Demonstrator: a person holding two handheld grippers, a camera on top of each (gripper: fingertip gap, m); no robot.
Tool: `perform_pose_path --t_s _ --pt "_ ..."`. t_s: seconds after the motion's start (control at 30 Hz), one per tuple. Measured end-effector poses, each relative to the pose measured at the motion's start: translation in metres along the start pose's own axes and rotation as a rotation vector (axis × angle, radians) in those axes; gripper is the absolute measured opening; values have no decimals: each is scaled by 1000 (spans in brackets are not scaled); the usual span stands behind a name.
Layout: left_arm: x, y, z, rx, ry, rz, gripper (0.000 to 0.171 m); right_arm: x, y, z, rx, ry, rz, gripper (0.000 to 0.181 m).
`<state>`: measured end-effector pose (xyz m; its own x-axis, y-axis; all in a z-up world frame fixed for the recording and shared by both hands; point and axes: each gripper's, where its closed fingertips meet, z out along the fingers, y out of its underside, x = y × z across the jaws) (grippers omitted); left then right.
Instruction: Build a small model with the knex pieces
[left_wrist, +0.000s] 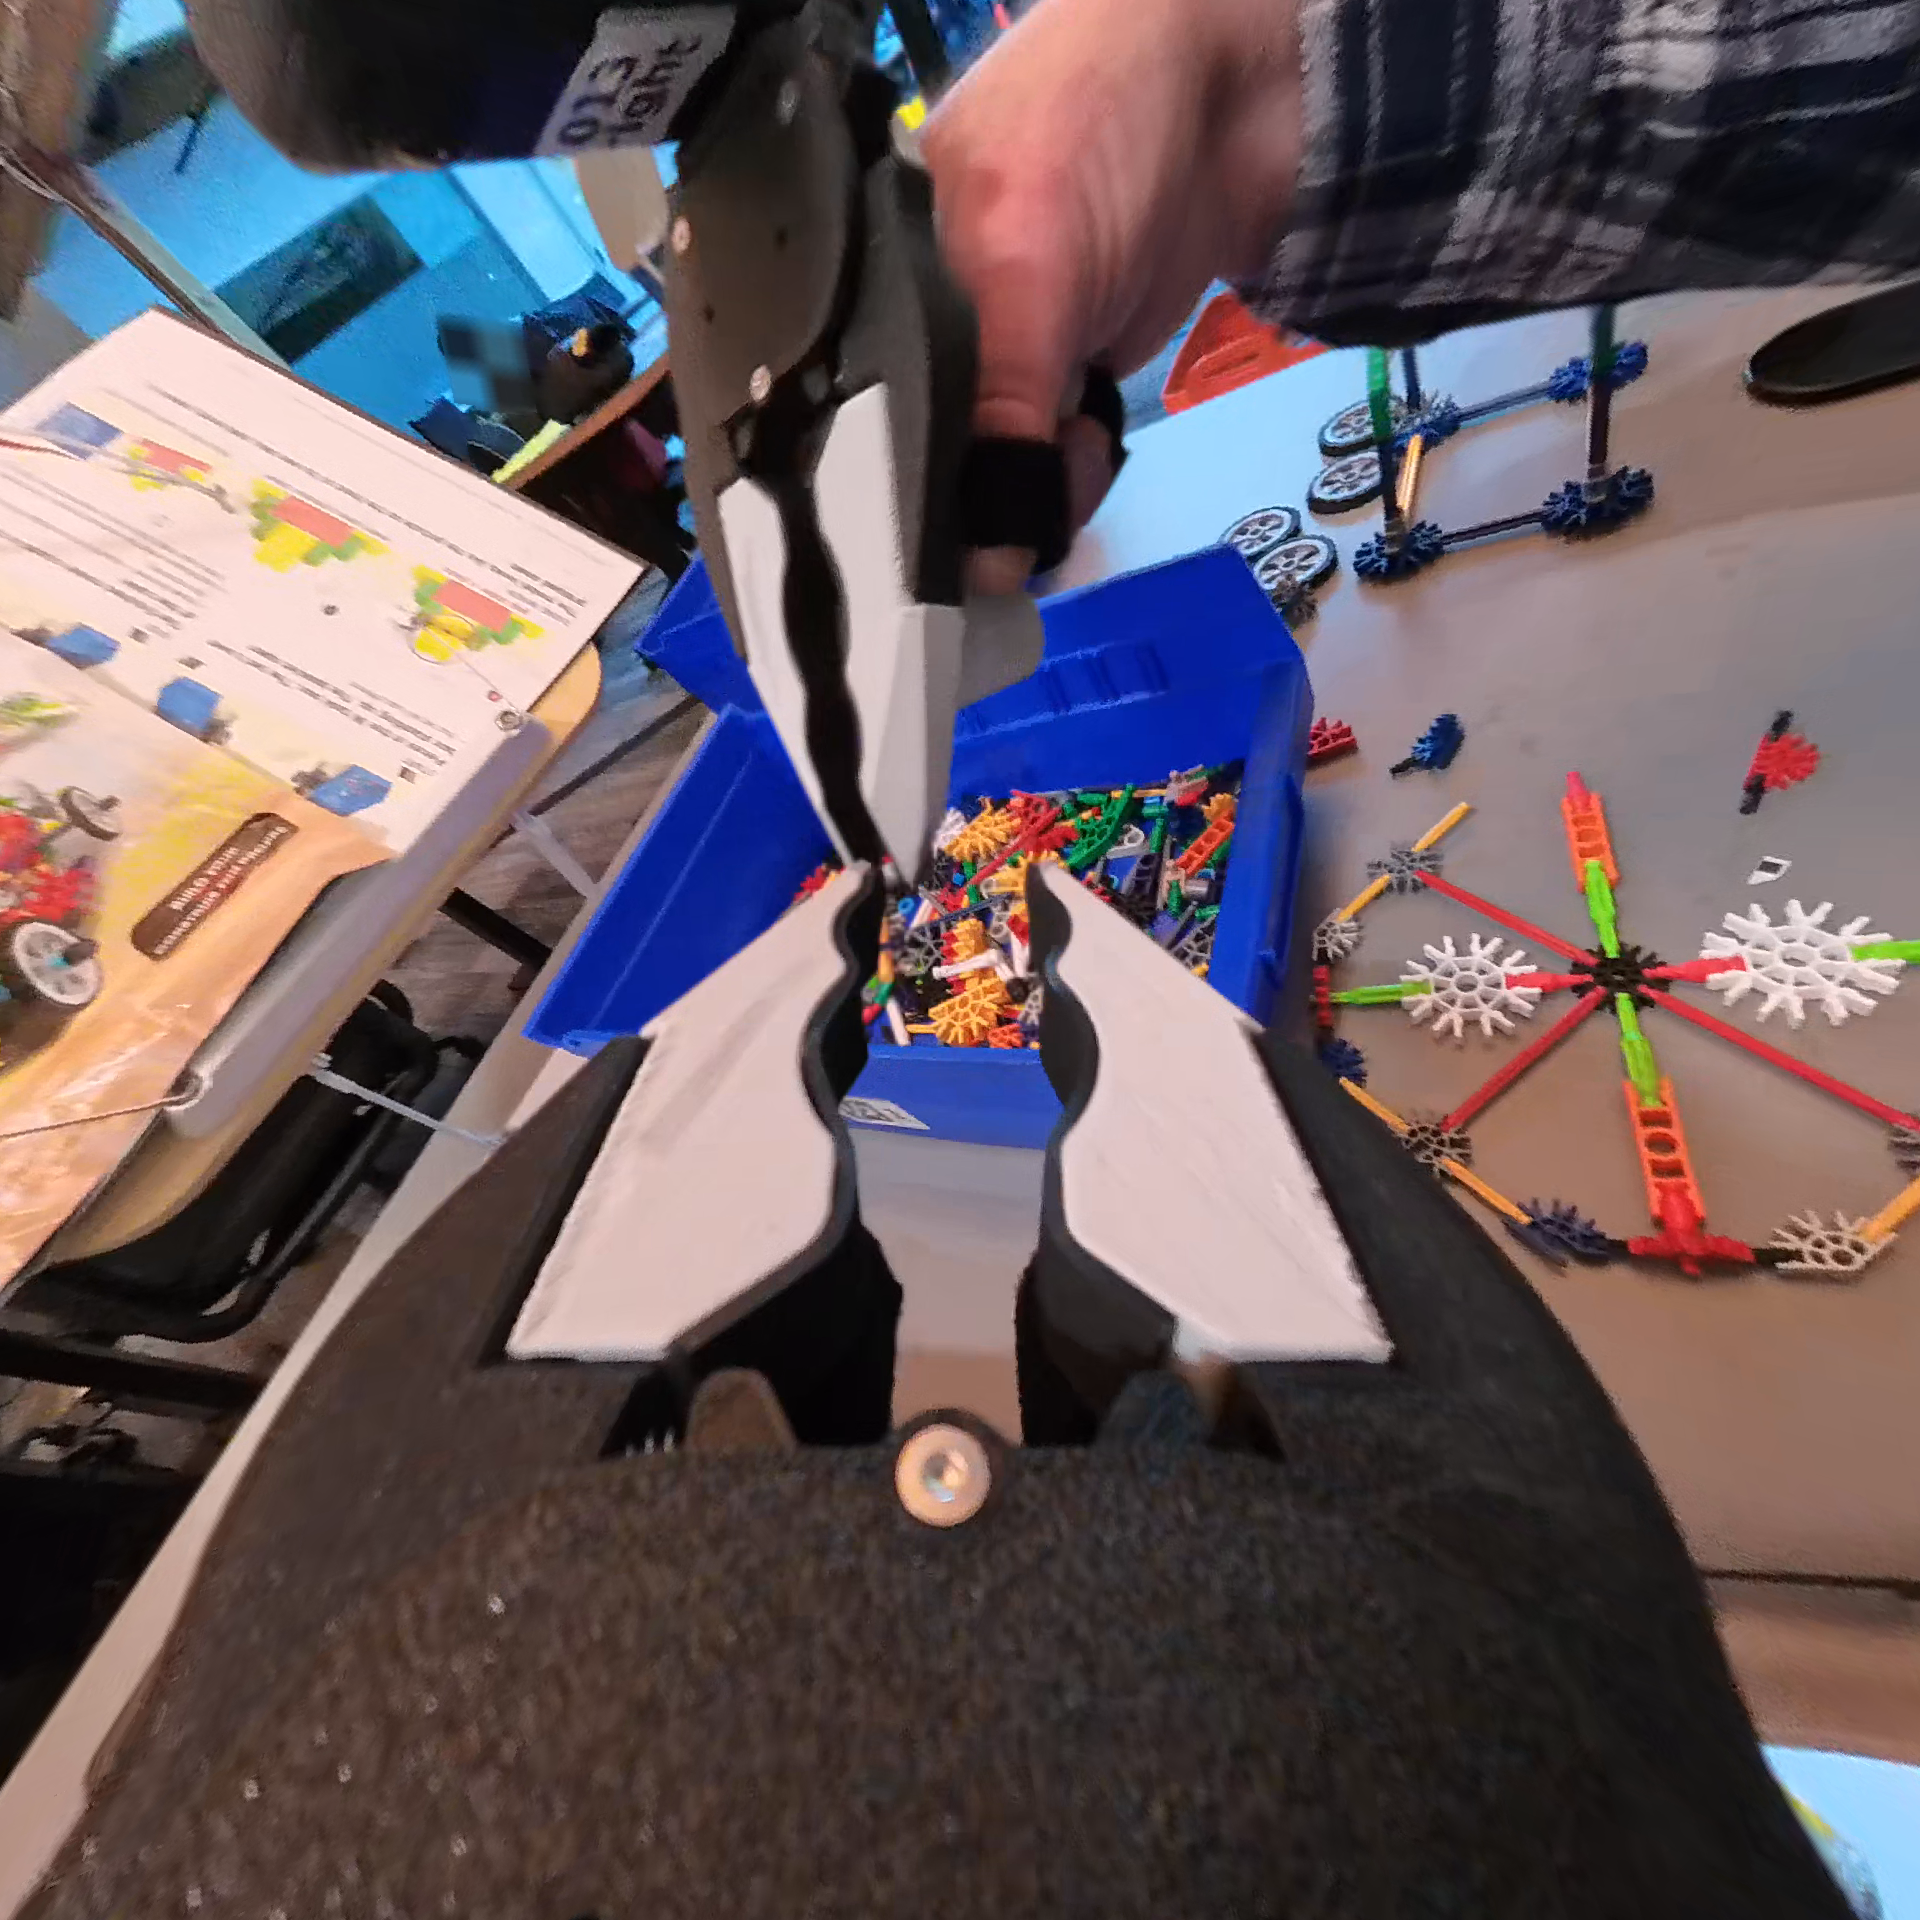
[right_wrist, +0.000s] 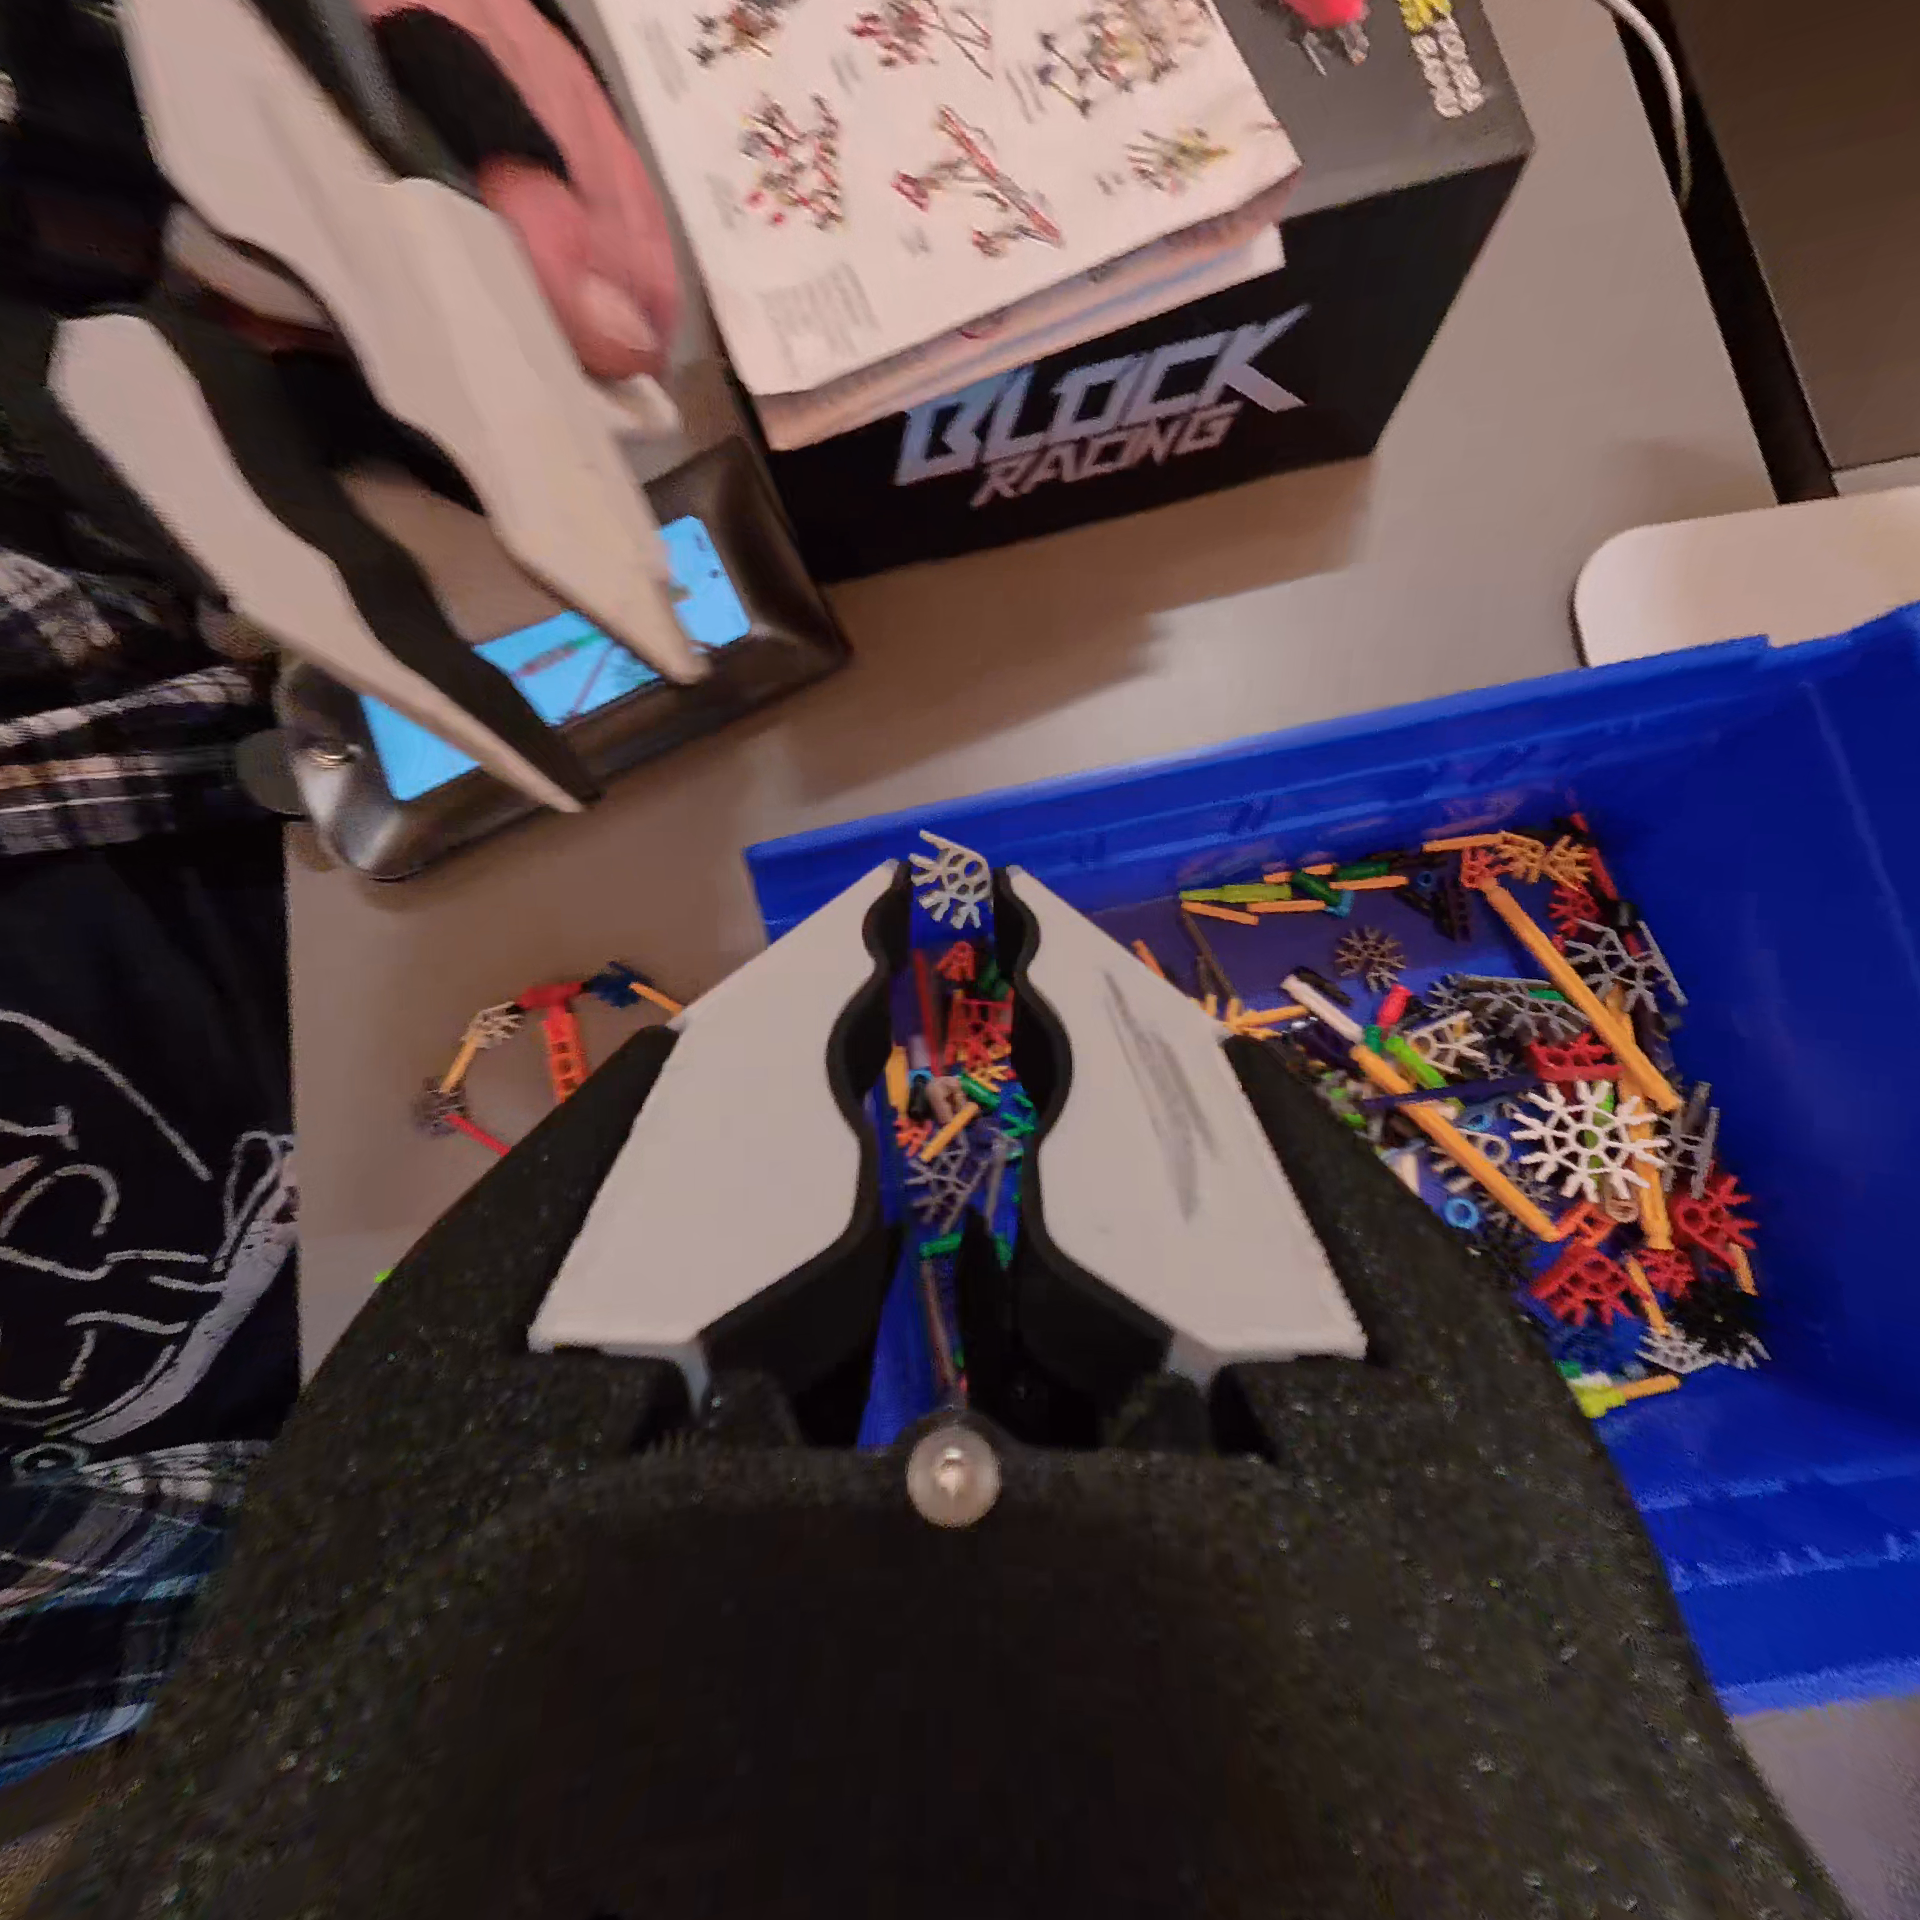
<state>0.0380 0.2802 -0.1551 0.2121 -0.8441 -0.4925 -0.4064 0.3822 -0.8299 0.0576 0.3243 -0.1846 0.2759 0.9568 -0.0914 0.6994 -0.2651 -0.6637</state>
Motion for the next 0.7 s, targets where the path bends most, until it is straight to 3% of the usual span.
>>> perform_pose_path --t_s 0.3,0.4,0.7 --pt "5 -10 1 28 -41 94 30 -54 -1 -12 70 -83 31 14" --pt "10 -17 0 41 -73 200 30 -65 4 -12 84 -119 52 14" --pt "53 -31 14 54 3 392 28 -81 25 -21 102 -216 114 14"
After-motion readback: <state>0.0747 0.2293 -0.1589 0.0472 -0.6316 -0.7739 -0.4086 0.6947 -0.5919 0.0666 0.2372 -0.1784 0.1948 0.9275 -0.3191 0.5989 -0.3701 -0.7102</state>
